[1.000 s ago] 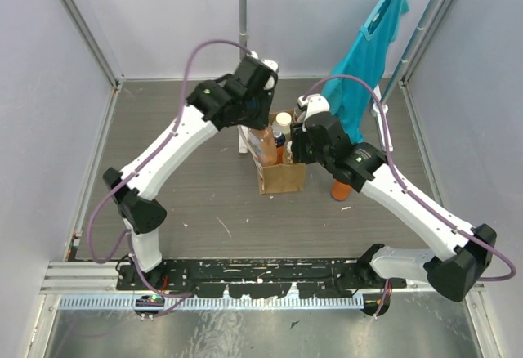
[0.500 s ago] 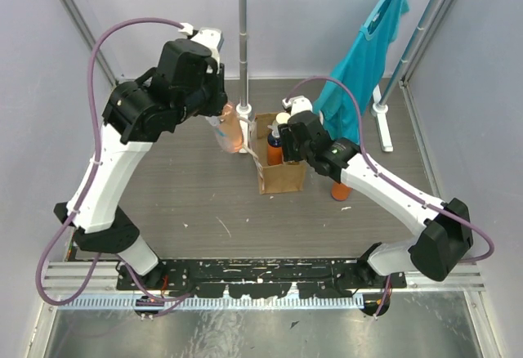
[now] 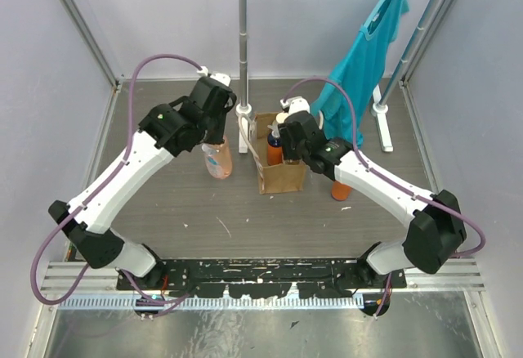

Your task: Take the personal care products out of the canvas bag

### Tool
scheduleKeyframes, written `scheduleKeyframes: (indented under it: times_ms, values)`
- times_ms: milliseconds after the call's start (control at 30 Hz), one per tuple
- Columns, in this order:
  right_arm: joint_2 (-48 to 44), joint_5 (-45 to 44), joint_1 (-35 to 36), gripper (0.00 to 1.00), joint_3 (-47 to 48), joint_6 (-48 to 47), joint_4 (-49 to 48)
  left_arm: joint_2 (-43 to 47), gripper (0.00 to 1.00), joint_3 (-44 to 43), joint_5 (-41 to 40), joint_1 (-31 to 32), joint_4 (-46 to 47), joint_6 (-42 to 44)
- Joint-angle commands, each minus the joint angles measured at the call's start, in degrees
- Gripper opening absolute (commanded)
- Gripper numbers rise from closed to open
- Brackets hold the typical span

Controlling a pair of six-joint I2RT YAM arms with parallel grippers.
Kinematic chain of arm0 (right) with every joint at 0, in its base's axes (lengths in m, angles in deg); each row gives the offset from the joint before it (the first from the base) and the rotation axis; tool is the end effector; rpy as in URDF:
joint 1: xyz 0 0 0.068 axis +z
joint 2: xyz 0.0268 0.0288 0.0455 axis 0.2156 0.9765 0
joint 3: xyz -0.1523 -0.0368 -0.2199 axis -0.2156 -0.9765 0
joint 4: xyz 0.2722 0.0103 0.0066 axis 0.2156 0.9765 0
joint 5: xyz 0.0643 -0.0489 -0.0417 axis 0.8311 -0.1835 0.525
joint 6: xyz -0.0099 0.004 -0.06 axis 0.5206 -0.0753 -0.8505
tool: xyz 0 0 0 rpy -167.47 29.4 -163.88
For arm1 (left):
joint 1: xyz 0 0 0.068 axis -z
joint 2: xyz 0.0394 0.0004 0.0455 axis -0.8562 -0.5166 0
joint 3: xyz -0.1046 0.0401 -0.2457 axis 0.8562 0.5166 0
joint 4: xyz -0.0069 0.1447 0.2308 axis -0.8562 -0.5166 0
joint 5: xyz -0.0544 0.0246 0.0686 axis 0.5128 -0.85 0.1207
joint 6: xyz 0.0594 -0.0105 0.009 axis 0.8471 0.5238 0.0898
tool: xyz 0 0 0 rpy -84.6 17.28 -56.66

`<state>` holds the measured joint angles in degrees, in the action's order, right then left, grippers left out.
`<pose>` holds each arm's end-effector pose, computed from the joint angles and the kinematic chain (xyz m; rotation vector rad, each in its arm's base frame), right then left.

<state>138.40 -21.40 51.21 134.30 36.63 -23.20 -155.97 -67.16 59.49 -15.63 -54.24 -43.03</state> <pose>0.2693 0.1970 0.2852 -0.3386 2.1872 0.1117 0.2382 -0.1973 0.4231 0.2820 2.2631 -0.0338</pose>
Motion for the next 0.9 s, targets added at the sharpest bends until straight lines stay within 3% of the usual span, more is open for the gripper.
scheduleKeyframes:
  times_ms: [0, 100, 167, 467, 533, 600, 867]
  values:
    - [0.04, 0.27, -0.32, 0.40, 1.29, -0.85, -2.66, 5.65, 0.00, 6.29, -2.31, -0.66, 14.52, -2.25]
    - [0.07, 0.33, -0.28, 0.23, 4.13, -1.23, 0.05, 6.80, 0.00, 10.74, -2.36, -0.68, 16.84, -3.14]
    - [-0.71, 0.01, -0.33, 0.19, 6.24, -1.46, 1.30, 7.59, 0.00, 13.62, -2.29, -0.65, 18.58, -3.85]
    - [-3.41, -5.58, -0.78, 0.18, 21.45, -4.08, 10.15, 10.87, 0.00, 29.49, -0.71, -0.70, 27.05, -9.62]
    - [-3.59, -6.50, -1.07, 0.18, 24.63, -4.56, 11.81, 11.13, 0.04, 31.58, 0.04, -0.64, 28.77, -10.28]
    - [-3.57, -8.33, -1.41, 0.18, 27.79, -4.95, 13.74, 11.02, 0.12, 33.15, 0.68, -0.64, 29.55, -10.87]
    - [-6.61, -10.35, -5.80, 0.18, 35.37, -5.41, 19.04, 11.10, 0.76, 32.42, 1.45, -0.64, 28.93, -8.28]
